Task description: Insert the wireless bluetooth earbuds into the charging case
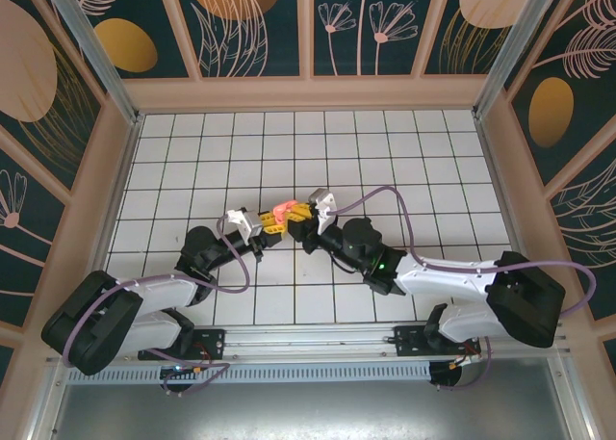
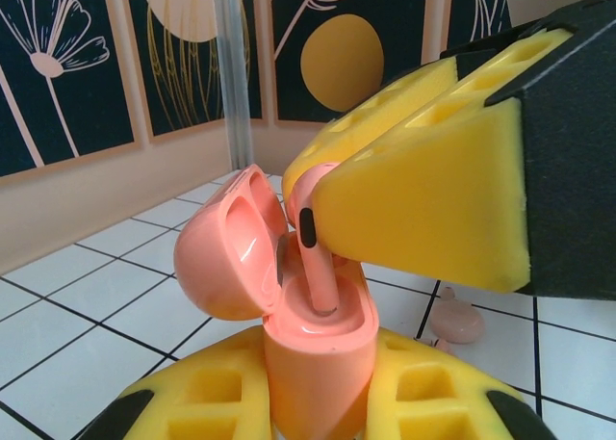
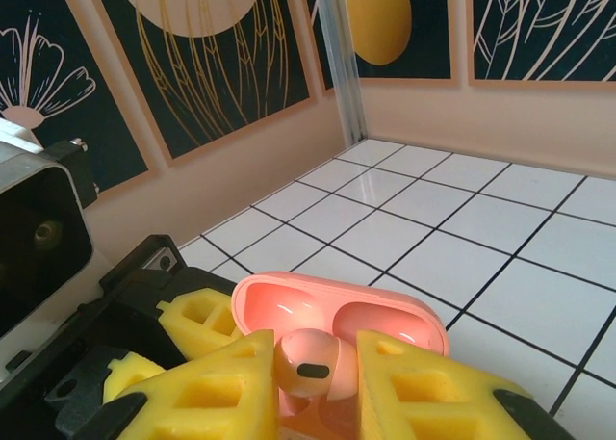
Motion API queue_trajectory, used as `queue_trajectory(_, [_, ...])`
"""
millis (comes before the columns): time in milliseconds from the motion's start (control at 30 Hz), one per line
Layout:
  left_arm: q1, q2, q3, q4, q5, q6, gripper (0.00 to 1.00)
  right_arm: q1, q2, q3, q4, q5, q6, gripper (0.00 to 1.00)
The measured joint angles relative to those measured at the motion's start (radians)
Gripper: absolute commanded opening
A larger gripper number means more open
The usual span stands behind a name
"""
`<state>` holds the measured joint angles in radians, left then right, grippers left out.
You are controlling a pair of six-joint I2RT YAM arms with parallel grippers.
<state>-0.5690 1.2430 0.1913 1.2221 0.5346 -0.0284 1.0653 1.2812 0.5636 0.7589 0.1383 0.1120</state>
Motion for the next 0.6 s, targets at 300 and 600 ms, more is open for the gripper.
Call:
queue_trajectory(300, [-0.001, 0.0, 0.003, -0.005, 0.0, 0.0, 0.15, 0.035, -0.031, 0.002, -0.071, 0.056, -0.081, 0.22])
queue_trajectory(600, [-0.001, -0.012, 0.003, -0.032, -0.001, 0.009, 0.15, 0.07, -0.031, 0.043, -0.159, 0.113, -0.16, 0.22])
